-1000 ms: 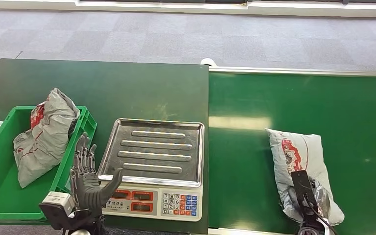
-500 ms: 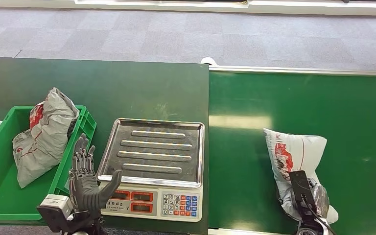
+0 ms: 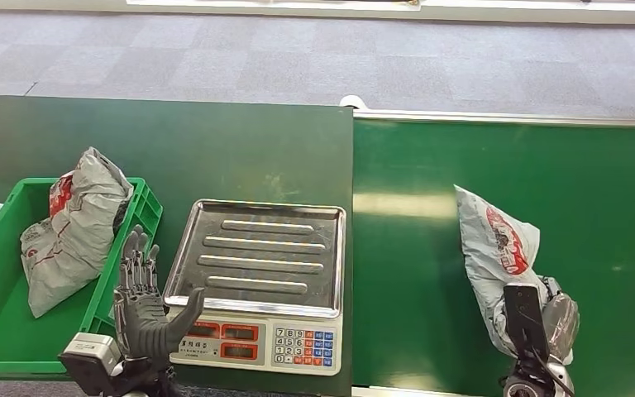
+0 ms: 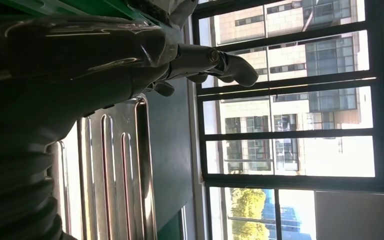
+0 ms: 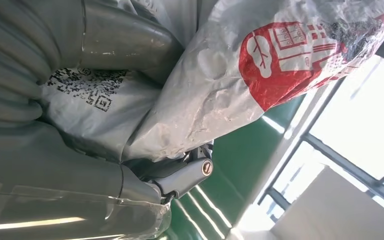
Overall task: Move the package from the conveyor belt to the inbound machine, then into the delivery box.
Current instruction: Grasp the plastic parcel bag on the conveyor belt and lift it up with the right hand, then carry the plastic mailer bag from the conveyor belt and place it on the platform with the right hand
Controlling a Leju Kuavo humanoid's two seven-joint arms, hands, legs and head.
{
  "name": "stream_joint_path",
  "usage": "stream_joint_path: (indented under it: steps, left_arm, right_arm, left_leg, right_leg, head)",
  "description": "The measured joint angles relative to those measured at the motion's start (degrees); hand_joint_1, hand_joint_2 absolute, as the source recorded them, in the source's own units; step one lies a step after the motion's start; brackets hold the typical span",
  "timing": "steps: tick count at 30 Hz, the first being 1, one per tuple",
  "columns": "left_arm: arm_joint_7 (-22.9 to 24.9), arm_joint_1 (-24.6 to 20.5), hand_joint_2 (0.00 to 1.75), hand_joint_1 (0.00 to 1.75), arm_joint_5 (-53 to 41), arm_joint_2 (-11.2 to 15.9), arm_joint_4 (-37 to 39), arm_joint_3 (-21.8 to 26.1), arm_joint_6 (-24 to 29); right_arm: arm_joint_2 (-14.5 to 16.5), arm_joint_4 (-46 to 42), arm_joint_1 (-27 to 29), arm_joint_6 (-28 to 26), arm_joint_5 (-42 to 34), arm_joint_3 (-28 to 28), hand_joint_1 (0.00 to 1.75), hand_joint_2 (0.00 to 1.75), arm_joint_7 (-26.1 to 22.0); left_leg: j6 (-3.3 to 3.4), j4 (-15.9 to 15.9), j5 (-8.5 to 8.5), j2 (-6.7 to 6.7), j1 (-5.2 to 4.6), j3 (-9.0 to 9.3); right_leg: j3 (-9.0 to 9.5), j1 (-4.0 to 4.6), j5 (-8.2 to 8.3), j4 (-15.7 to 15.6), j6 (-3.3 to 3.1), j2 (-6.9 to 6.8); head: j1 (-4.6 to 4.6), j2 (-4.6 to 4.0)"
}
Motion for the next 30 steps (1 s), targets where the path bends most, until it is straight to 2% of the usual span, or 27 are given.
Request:
stream_joint_path:
  steps: [6, 11, 19, 25, 29, 30]
  left_arm:
    - [0.2, -2.4, 1.75, 0.0, 0.1, -0.9, 1.6, -0.1, -1.6]
    - [0.5, -4.1, 1.75, 0.0, 0.1, -1.8, 3.0, -0.3, -2.8]
    - [0.7, -6.8, 1.75, 0.0, 0.0, -2.6, 5.9, -1.4, -3.4]
    - [0.9, -7.6, 1.75, 0.0, 0.0, -2.7, 7.2, -1.8, -3.6]
    - [1.1, -8.0, 1.75, 0.0, 0.0, -2.7, 7.6, -2.0, -3.8]
    - [1.1, -8.0, 1.75, 0.0, 0.0, -2.7, 7.6, -1.9, -3.8]
  right_arm:
    - [0.9, -4.5, -2.2, -0.6, -1.8, 3.7, 1.6, 1.75, -2.8]
    - [1.6, -8.8, -3.2, -0.3, -2.0, 8.3, 1.53, 1.75, -3.4]
    - [2.6, -13.5, -3.4, 0.4, 6.2, 17.5, 1.43, 1.75, -1.8]
    - [2.9, -14.1, -3.6, 0.6, 7.8, 20.3, 1.23, 1.75, -1.4]
    - [3.0, -14.1, -3.7, 2.3, 11.0, 23.0, 0.98, 1.75, -1.4]
    - [2.9, -14.0, -3.7, 2.8, 12.3, 23.9, 1.0, 1.75, -1.3]
  left_leg:
    - [0.02, 0.0, 0.04, 0.0, 0.0, 0.0]
    - [0.02, 0.0, 0.05, -0.01, 0.0, -0.03]
    - [0.02, 0.0, 0.05, -0.01, 0.0, -0.11]
    - [0.02, 0.0, 0.05, -0.01, 0.0, -0.13]
    - [0.02, 0.0, 0.04, 0.0, 0.0, -0.14]
    - [0.02, 0.0, 0.04, 0.01, 0.0, -0.14]
  right_leg:
    - [-0.01, 0.0, 0.01, 0.0, -0.01, 0.0]
    - [-0.04, 0.0, 0.01, 0.0, -0.01, 0.0]
    - [-0.12, 0.0, 0.01, 0.0, -0.01, -0.01]
    - [-0.12, 0.0, 0.01, 0.0, -0.01, -0.01]
    - [-0.15, 0.0, 0.01, 0.0, -0.01, -0.01]
    - [-0.16, 0.01, 0.01, 0.0, -0.01, -0.01]
  head:
    - [-0.01, 0.0]
    - [0.0, 0.0]
    - [-0.01, 0.0]
    - [0.0, 0.0]
    - [-0.01, 0.0]
    - [-0.01, 0.0]
